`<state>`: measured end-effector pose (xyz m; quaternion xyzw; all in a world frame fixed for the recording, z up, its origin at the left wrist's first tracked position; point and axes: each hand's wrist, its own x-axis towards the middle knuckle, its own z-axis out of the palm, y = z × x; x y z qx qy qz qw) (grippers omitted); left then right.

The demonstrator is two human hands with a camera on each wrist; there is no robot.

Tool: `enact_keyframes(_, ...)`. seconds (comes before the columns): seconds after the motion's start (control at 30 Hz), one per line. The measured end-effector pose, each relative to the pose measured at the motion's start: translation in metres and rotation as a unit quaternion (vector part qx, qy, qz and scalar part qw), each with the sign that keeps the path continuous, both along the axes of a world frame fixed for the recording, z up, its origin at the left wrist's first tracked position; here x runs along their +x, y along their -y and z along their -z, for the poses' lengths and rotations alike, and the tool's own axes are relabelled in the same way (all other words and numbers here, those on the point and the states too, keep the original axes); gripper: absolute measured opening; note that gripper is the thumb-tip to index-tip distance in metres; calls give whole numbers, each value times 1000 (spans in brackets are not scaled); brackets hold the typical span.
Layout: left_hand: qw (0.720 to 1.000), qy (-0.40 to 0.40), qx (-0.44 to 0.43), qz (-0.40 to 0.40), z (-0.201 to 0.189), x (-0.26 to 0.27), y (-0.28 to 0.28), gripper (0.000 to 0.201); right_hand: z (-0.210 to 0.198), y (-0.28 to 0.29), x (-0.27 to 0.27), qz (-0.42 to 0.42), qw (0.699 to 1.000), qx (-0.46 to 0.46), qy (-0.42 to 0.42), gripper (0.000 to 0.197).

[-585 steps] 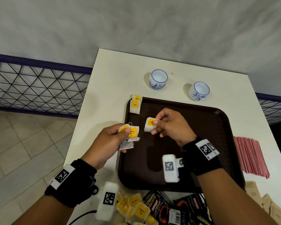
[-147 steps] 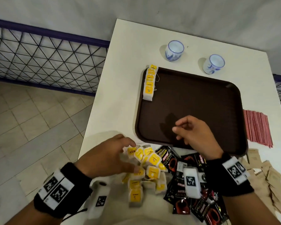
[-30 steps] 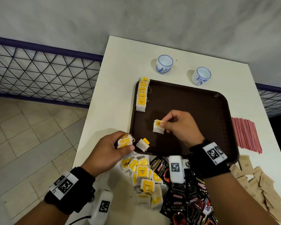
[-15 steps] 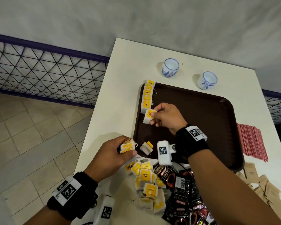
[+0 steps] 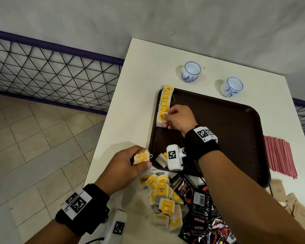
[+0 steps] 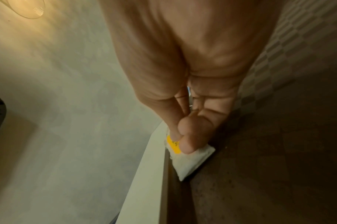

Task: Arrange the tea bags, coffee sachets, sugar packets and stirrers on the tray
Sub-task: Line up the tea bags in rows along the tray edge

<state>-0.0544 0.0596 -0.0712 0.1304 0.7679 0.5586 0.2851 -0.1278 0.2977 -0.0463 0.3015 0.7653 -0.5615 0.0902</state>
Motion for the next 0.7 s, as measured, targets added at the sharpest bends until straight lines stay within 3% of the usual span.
enact_keyframes(0.27, 1000, 2, 0, 2, 0, 0, 1, 28, 2, 2, -4, 29, 999, -14, 26, 22)
enact_keyframes(0.33, 1000, 4, -2, 2, 0, -1, 1, 24, -3, 1, -1, 31, 999, 18, 28, 23)
enact_keyframes(0.43, 1000, 7, 4, 2, -1, -2, 0, 21, -16, -3, 23, -32, 991, 128, 30, 21)
enact_keyframes(0.6, 1000, 13, 12, 4, -1, -3, -4, 18, -19, -5, 82, -225, 955, 179, 72, 14)
enact_keyframes(0.7, 1000, 8, 11, 11, -1, 0, -10, 19, -12, -2, 99, -248, 942, 213, 80, 9)
